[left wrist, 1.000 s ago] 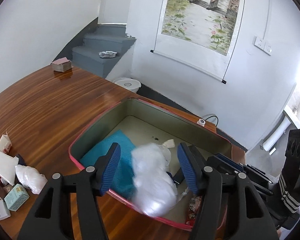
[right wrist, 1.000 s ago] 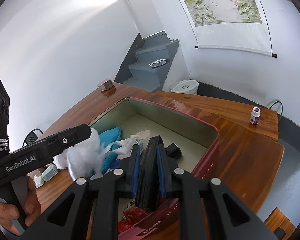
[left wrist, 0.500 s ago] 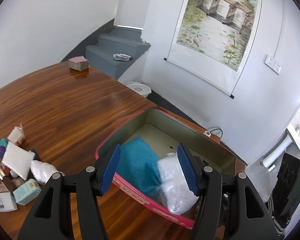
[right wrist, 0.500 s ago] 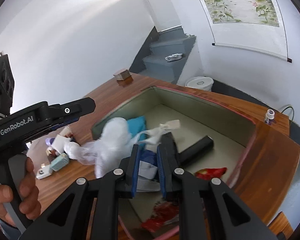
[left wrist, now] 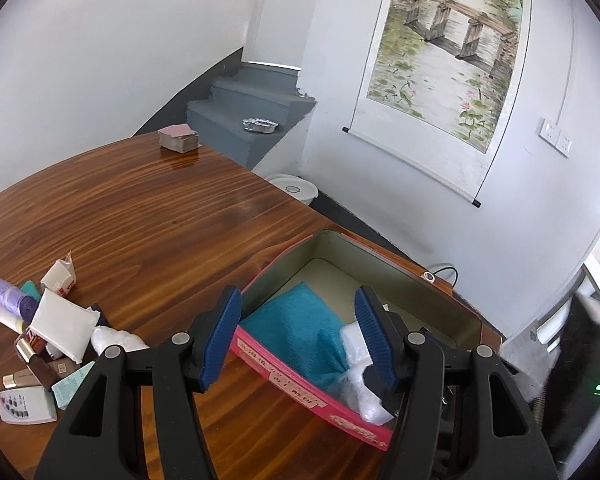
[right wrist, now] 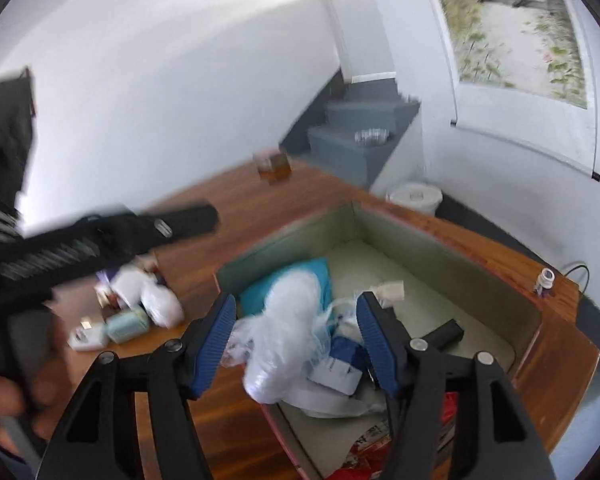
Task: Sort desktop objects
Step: 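Open both tools to drop the bundle and stick into the tin box, then withdraw both tools from the tin box back over the pile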
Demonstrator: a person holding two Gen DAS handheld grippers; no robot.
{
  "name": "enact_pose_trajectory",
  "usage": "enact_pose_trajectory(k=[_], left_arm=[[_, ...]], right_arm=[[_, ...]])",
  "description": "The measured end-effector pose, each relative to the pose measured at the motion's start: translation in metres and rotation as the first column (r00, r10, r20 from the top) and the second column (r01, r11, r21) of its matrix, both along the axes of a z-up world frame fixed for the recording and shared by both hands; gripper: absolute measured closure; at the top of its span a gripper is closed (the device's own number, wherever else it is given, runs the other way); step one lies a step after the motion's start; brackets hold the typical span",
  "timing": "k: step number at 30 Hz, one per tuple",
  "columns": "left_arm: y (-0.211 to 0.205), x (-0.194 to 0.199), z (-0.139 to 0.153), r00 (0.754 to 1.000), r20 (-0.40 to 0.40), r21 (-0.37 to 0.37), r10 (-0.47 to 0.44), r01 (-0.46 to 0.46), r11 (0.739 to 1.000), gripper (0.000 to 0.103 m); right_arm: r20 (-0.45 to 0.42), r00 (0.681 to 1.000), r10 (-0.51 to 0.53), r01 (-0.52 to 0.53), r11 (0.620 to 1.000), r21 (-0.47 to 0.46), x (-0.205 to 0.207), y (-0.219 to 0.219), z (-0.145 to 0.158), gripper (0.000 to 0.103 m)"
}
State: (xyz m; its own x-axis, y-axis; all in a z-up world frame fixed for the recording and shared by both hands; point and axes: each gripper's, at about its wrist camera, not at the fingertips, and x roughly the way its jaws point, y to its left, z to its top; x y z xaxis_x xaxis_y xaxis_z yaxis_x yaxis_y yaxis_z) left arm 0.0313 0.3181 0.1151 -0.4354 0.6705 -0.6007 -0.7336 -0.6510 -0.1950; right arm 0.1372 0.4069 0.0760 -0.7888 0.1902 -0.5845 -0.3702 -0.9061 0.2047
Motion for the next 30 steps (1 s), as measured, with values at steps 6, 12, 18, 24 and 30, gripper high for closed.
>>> enact_pose_trajectory(k=[6,12,18,24,30], left_arm=[[-0.006,-0.004,0.0,1.0,0.003,-0.005,0.018,-0.018,1.0,0.04],[-0.011,-0.005,0.0,1.0,0.006,-0.012,0.022,-0.022,1.0,0.04],[-0.026,-0.005,0.003,0.999,-0.012,-0.017,0.031,-0.031,0.999,0.04],[-0.051,-0.014,0.004,0.996,-0.008,-0.012,0.084,-0.085,0.996,0.04],[-0.086,-0.03,-0.002,0.987,-0.012,-0.043,0.163,-0.163,0.986,0.04]], right_arm=[[0.072,0.979,-0.192,0.189,0.981,0.049,0.014,0.025,-0.009,0.036],[0.086,0.946,-0.311,0.303,0.948,0.099,0.029,0.037,-0.005,0.035],[0.067,0.95,-0.304,0.3,0.952,0.064,0.036,0.034,-0.002,0.036],[-0.032,0.977,-0.21,0.211,0.977,0.024,0.035,0.008,0.015,0.035],[-0.072,0.995,-0.074,0.075,0.997,0.013,0.019,-0.029,0.017,0.029]])
